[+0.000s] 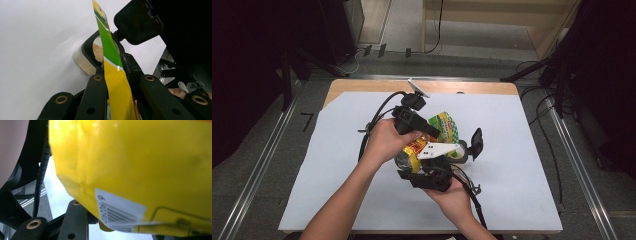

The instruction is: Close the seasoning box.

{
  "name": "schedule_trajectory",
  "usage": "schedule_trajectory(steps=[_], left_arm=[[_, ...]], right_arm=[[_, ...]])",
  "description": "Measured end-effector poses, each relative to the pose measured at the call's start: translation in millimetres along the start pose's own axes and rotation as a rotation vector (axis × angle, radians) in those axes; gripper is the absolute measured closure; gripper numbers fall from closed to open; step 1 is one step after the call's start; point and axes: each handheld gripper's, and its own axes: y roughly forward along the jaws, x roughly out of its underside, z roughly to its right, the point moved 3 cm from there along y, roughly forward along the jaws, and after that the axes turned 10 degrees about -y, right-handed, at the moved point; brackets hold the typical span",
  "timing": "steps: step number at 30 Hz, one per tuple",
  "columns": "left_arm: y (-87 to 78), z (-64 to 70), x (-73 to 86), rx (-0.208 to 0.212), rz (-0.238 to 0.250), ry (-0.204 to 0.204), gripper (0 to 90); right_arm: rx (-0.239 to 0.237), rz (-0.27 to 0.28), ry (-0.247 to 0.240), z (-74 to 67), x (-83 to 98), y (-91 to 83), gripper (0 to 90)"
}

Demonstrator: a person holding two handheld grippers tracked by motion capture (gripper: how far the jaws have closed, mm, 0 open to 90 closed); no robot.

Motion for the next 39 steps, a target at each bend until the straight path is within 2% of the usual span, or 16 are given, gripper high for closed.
schedule_trajectory(steps=[12,22,29,35,39], left_arm=[[-1.6,-5.4,-1.0,0.009,0.002,-0.016,82.3],[-6.2,-2.9,-0.1,0.010,0.012,-0.016,81.6],[1.1,7.6,2.4,-0.047,-0.003,0.022,82.5],[0.6,11.8,0.2,-0.066,-0.015,0.026,82.3],[0.8,12.5,-2.3,-0.059,-0.030,0.018,81.7]], right_arm=[[-0.015,0.006,0.017,2.5,0.2,-1.0,63.7],[-0.025,0.023,0.023,5.1,1.0,-2.3,64.4],[-0.017,0.022,0.029,2.1,3.5,1.9,63.9],[-0.009,0.055,0.033,2.1,3.8,3.3,63.4],[-0.003,0.075,0.043,1.8,2.7,3.7,62.5]])
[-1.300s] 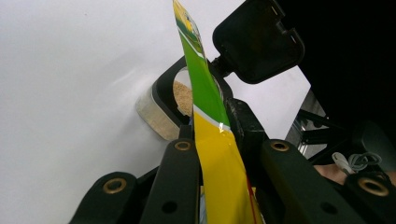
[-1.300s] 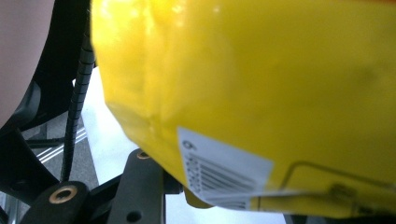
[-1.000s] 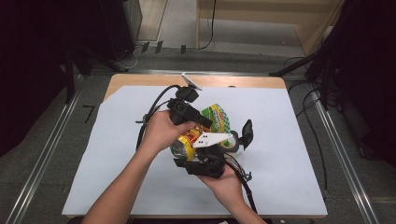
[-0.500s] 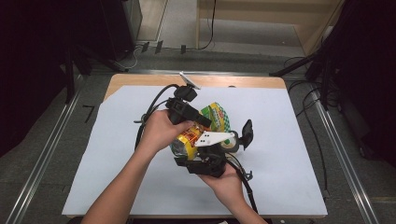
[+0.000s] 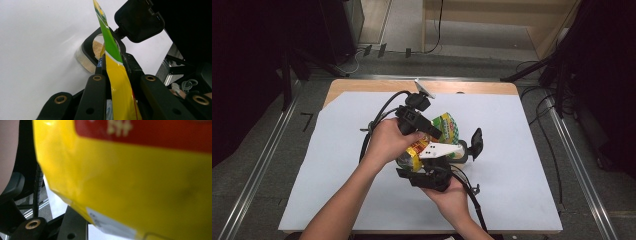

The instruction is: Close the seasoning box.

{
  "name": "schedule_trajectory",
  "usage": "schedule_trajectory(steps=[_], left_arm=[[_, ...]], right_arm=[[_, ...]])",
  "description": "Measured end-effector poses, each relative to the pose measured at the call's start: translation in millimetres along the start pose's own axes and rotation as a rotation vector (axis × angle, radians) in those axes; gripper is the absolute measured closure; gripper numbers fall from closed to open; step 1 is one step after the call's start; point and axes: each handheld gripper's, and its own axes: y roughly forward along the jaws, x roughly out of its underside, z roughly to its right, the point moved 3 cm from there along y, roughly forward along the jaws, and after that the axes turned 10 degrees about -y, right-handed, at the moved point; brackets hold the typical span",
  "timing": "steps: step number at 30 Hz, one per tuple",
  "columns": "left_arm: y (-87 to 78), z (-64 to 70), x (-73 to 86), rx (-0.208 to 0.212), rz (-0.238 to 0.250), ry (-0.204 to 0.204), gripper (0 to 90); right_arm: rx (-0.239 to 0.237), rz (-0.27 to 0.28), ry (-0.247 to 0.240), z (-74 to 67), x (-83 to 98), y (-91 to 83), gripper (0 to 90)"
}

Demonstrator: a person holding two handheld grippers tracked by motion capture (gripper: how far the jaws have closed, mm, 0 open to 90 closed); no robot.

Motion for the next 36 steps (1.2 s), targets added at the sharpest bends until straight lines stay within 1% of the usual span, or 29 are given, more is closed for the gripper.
schedule_trajectory(steps=[2,6,11,14,15,21,25,30,36], left_arm=[[0.7,0.0,-1.9,0.005,-0.012,-0.005,81.7],[1.5,3.0,-5.7,-0.013,-0.031,-0.002,81.7],[4.6,8.8,-10.7,-0.031,-0.053,0.005,81.7],[6.0,10.2,-13.0,-0.026,-0.061,0.002,81.6],[6.3,10.5,-13.7,-0.029,-0.065,0.006,81.7],[7.3,13.3,-16.4,-0.046,-0.079,0.004,81.9],[7.8,12.3,-16.8,-0.039,-0.086,0.001,81.9],[7.5,12.1,-16.2,-0.044,-0.089,-0.001,82.0],[7.6,11.9,-16.4,-0.044,-0.081,0.003,82.0]], right_arm=[[0.002,0.002,0.007,-0.3,-0.4,-0.3,62.5],[0.001,0.016,0.014,1.3,-1.4,-1.7,63.1],[0.000,0.038,0.034,2.8,-1.3,-4.9,63.3],[0.001,0.047,0.039,4.2,-1.2,-6.3,63.3],[0.003,0.049,0.038,4.8,-1.1,-6.8,63.4],[0.001,0.064,0.048,6.2,-1.3,-8.3,63.5],[-0.005,0.063,0.051,6.2,-1.7,-8.9,63.5],[-0.008,0.058,0.047,6.0,-1.8,-8.7,63.6],[-0.006,0.057,0.046,6.4,-1.9,-8.3,63.6]])
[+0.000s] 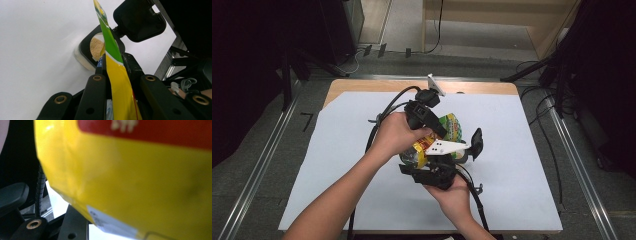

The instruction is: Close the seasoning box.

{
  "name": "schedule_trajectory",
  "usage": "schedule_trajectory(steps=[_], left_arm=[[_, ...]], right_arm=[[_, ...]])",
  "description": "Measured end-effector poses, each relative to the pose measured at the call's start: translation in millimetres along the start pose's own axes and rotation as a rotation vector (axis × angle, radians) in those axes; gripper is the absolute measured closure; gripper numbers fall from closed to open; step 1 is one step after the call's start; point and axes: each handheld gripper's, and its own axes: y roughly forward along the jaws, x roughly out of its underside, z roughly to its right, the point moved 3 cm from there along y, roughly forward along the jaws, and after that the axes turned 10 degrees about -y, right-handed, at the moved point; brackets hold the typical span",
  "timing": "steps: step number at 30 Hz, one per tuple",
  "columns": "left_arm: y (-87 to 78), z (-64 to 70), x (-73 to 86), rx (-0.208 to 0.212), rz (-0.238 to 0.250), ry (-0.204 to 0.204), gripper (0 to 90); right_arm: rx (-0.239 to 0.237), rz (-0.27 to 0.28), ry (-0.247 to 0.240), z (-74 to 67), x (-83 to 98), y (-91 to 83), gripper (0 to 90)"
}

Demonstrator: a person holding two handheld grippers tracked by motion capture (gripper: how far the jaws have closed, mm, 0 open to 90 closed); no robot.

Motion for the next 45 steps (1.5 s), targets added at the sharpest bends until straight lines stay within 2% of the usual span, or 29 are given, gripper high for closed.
schedule_trajectory(steps=[4,10,23,34,45], left_arm=[[0.3,-0.2,0.1,0.000,0.002,0.003,82.1],[0.4,-2.0,-2.0,0.002,0.002,-0.006,81.9],[-4.0,-3.6,-4.7,-0.003,0.032,-0.013,81.7],[-6.8,-13.1,-2.0,0.006,0.040,-0.044,81.6],[-5.2,-12.7,-2.2,-0.003,0.029,-0.043,81.7]], right_arm=[[0.006,-0.006,-0.013,1.0,0.7,0.3,63.6],[0.004,-0.010,-0.008,2.8,0.3,0.3,63.6],[-0.001,-0.009,-0.039,8.7,-3.4,1.0,63.7],[-0.021,-0.020,-0.038,8.4,-5.5,7.8,63.7],[-0.023,-0.018,-0.032,8.4,-4.2,9.4,63.6]])
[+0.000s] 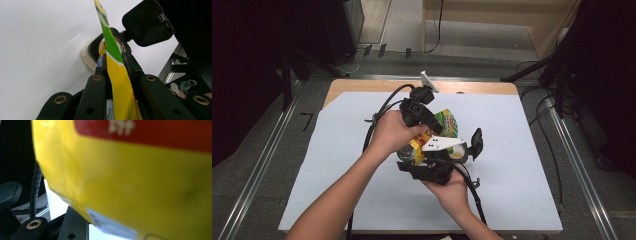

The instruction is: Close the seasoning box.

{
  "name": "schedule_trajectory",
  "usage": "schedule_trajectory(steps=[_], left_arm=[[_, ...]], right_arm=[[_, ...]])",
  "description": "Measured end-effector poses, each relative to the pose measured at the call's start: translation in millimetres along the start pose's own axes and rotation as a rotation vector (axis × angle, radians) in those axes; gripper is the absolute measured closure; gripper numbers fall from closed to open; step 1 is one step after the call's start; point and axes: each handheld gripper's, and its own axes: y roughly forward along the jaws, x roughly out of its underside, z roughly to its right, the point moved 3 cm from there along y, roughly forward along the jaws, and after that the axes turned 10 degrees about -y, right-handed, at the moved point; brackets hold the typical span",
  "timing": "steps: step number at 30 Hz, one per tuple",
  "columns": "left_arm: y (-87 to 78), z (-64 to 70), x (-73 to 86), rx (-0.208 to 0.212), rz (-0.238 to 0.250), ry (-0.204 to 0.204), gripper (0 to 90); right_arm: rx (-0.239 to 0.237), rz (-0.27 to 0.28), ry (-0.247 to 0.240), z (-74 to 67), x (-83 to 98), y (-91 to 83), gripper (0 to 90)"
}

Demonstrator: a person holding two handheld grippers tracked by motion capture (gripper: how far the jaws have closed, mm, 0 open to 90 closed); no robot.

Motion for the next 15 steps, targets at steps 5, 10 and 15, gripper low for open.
schedule_trajectory(steps=[5,10,15], left_arm=[[0.5,1.9,-1.6,-0.010,-0.004,0.002,81.6],[0.9,2.2,-1.7,-0.011,-0.006,0.002,81.5],[1.1,2.9,-1.4,-0.017,-0.006,0.008,81.5]], right_arm=[[-0.003,0.007,0.010,0.8,-0.5,-1.0,63.7],[0.000,0.007,0.014,0.9,-0.4,-1.1,63.7],[0.001,0.007,0.012,0.7,0.0,-1.0,63.7]])
